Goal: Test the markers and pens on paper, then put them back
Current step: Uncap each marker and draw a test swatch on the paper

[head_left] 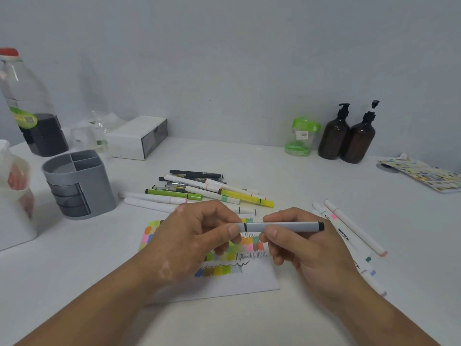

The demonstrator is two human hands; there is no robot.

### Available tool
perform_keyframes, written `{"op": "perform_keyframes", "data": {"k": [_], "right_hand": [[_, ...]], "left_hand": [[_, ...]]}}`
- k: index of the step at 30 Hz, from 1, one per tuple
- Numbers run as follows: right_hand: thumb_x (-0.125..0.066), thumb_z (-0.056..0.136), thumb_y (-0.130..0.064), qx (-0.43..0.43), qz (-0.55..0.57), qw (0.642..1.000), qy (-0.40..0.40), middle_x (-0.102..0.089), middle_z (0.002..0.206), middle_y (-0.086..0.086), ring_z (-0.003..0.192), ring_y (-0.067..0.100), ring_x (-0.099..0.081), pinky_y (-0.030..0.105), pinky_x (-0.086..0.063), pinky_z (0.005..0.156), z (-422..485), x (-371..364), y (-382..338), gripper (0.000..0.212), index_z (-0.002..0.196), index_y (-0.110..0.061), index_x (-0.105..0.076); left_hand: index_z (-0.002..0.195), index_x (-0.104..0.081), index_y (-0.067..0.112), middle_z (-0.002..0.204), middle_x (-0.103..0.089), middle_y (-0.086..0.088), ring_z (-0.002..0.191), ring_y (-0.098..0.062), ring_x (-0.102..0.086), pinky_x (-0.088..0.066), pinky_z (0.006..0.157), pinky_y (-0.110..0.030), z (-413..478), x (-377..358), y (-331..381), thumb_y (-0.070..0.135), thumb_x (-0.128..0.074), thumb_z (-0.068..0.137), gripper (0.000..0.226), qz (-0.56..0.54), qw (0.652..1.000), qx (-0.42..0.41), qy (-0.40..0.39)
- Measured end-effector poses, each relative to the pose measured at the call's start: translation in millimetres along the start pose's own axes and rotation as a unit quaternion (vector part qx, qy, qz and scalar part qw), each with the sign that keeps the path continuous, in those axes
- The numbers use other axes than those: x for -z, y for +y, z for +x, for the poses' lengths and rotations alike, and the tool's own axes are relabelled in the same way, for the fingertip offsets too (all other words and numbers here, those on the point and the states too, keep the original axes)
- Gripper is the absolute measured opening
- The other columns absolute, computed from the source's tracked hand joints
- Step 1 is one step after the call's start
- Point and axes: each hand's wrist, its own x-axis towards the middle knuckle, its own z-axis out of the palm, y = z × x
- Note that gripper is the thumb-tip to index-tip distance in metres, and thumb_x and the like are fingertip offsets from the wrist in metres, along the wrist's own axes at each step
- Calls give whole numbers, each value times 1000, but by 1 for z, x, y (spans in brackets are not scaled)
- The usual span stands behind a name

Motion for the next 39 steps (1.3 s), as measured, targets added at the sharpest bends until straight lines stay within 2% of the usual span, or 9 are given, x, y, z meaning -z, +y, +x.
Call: {"op": "perform_keyframes", "data": {"k": [5,8,15,19,22,25,30,35,39], "right_hand": [[-90,68,-13,-21,27,999,-10,-71,72,18,59,20,-61,25,-52,56,0,-1,-1,23,88,-9,-80],[-84,63,-27,-31,55,998,-3,-71,72,17,60,20,-62,25,-52,56,-2,-2,0,29,86,-10,-80],[-81,78,-16,-21,45,999,5,-73,74,14,62,19,-65,24,-54,59,-1,-7,4,11,88,-15,-81],[-77,81,-18,-9,-3,1000,-26,-74,78,16,63,19,-63,26,-53,58,3,0,-1,13,94,-16,-81],[-75,80,-25,-39,-80,992,-85,-76,76,8,62,13,-61,23,-50,57,3,8,-3,16,92,-15,-81],[-87,80,-29,-31,-242,967,-72,-74,71,2,55,6,-55,20,-42,53,1,3,4,11,87,-28,-78],[-80,77,-43,-10,-413,910,-14,-69,69,-23,58,-2,-58,14,-43,52,2,-1,9,14,74,-32,-71],[-67,78,-48,-52,-559,822,100,-64,76,-16,80,5,-60,26,-50,63,10,19,12,15,71,-35,-63],[-62,80,-52,-45,-593,797,102,-64,85,-14,84,14,-59,28,-44,65,11,16,23,18,86,-35,-67]], "left_hand": [[90,-75,28,78,-75,-4,66,-19,-64,-56,65,-34,-2,2,1,36,-71,82,12,0,1000,-4,-15],[89,-75,29,77,-75,-4,65,-16,-64,-55,63,-29,-2,1,2,36,-70,82,12,10,1000,-12,-15],[91,-75,27,78,-75,-6,69,-24,-66,-56,68,-61,-1,3,0,38,-74,87,12,16,1000,-19,7],[96,-74,34,82,-73,2,71,-16,-66,-58,72,-52,2,7,-4,40,-69,86,13,73,997,-19,27],[95,-73,45,81,-71,12,69,-5,-62,-54,62,-28,3,15,-9,39,-68,89,10,160,986,-12,38],[96,-72,50,84,-73,15,73,-5,-66,-53,57,-19,3,13,-11,40,-69,89,12,186,982,2,14],[102,-72,45,82,-71,15,69,-7,-64,-49,59,-13,4,3,-17,35,-74,89,17,206,978,-5,24],[90,-74,39,80,-69,25,71,-1,-65,-47,56,-9,7,11,-20,39,-74,88,2,268,957,3,110],[83,-73,41,78,-68,32,87,13,-61,-47,66,-2,8,12,-17,35,-72,89,9,318,938,12,137]]}}
